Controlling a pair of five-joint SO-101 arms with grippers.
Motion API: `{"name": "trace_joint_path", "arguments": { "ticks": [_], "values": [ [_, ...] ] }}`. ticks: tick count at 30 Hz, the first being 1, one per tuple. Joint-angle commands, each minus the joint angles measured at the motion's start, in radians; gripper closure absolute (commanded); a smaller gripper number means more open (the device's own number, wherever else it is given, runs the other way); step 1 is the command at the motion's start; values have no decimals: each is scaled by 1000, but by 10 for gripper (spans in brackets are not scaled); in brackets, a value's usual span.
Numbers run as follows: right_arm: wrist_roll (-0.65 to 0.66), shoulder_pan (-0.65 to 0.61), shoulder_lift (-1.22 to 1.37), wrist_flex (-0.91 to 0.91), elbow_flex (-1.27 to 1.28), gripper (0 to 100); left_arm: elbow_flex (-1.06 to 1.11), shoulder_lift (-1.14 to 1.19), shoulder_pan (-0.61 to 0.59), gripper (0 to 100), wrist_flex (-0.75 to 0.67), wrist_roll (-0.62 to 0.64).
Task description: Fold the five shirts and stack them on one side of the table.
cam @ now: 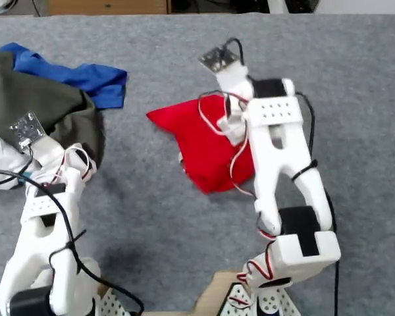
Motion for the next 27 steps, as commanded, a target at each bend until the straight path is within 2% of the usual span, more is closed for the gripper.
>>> {"name": "trace_joint_path", "arguments": {
  "ticks": [1, 4, 7, 13, 15, 19, 27],
  "values": [
    [-61, 25, -41, -261, 211, 738, -64, 16, -17, 857, -18, -8],
    [-138, 27, -38, -397, 331, 738, -64, 18, -14, 857, -18, -8],
    [-143, 51, -36, -468, 374, 739, -66, 18, -12, 857, -18, -8],
    [-150, 107, -35, -517, 381, 744, -69, 19, -9, 857, -18, -8],
    [-150, 107, -35, -546, 394, 793, -69, 19, -9, 857, -20, -8],
    [-150, 110, -35, -549, 404, 981, -64, 19, 12, 860, -20, -8],
    [-150, 113, -39, -551, 404, 961, -60, 19, 17, 857, -20, -8]
  ]
}}
